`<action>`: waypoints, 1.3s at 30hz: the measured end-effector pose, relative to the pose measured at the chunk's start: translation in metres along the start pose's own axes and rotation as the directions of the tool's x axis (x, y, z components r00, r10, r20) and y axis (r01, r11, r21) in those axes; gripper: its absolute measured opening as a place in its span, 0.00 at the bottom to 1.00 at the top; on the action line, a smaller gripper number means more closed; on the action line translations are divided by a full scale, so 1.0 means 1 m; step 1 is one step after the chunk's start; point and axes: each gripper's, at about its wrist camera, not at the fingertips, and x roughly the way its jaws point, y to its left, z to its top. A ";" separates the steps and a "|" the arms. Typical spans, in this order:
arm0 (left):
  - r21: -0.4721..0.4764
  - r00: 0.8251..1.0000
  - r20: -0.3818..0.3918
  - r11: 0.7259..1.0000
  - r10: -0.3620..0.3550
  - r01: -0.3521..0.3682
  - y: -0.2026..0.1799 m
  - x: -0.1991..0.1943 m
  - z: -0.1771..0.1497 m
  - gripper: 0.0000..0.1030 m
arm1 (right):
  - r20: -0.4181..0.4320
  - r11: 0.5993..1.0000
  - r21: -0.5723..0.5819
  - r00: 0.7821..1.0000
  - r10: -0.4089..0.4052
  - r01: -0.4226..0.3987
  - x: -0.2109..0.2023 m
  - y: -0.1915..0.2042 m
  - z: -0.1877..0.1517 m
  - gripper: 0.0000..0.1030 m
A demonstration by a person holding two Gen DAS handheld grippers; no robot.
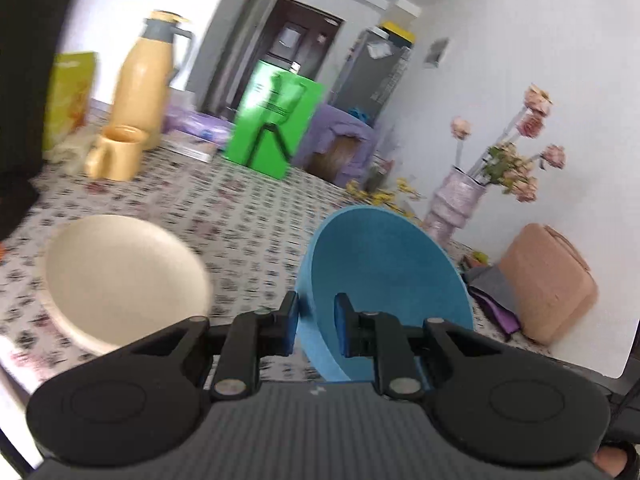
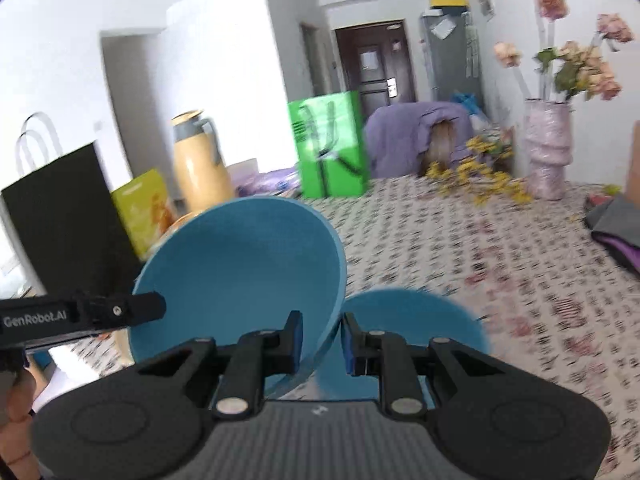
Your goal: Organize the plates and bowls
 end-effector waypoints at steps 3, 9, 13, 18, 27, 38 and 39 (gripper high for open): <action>-0.005 0.997 -0.069 0.999 -0.044 0.044 -0.017 0.031 0.003 0.17 | -0.002 0.998 0.041 0.999 -0.048 0.049 0.000 -0.030 0.007 0.20; 0.000 0.980 -0.184 0.997 -0.082 0.083 -0.040 0.075 -0.010 0.17 | -0.057 0.988 0.095 0.992 -0.114 0.120 0.006 -0.076 0.006 0.21; 0.002 0.971 -0.229 0.997 -0.069 0.072 -0.040 0.089 -0.015 0.17 | -0.086 0.986 0.114 0.990 -0.109 0.119 0.014 -0.087 -0.001 0.23; 0.012 0.966 -0.256 0.999 -0.046 0.051 -0.038 0.096 -0.018 0.24 | -0.128 0.986 0.138 0.989 -0.073 0.091 0.029 -0.093 -0.006 0.30; 0.069 0.967 -0.250 0.996 -0.043 0.062 -0.046 0.093 -0.022 0.41 | -0.125 0.990 0.127 0.991 -0.050 0.066 0.028 -0.091 -0.014 0.38; 0.183 0.988 -0.152 0.982 -0.029 0.057 -0.053 0.055 -0.035 0.69 | -0.062 0.992 0.114 0.997 -0.048 0.055 -0.005 -0.083 -0.021 0.48; 0.194 0.990 -0.140 0.980 -0.021 0.048 -0.052 0.051 -0.038 0.73 | -0.055 0.992 0.111 0.997 -0.048 0.054 -0.009 -0.081 -0.023 0.52</action>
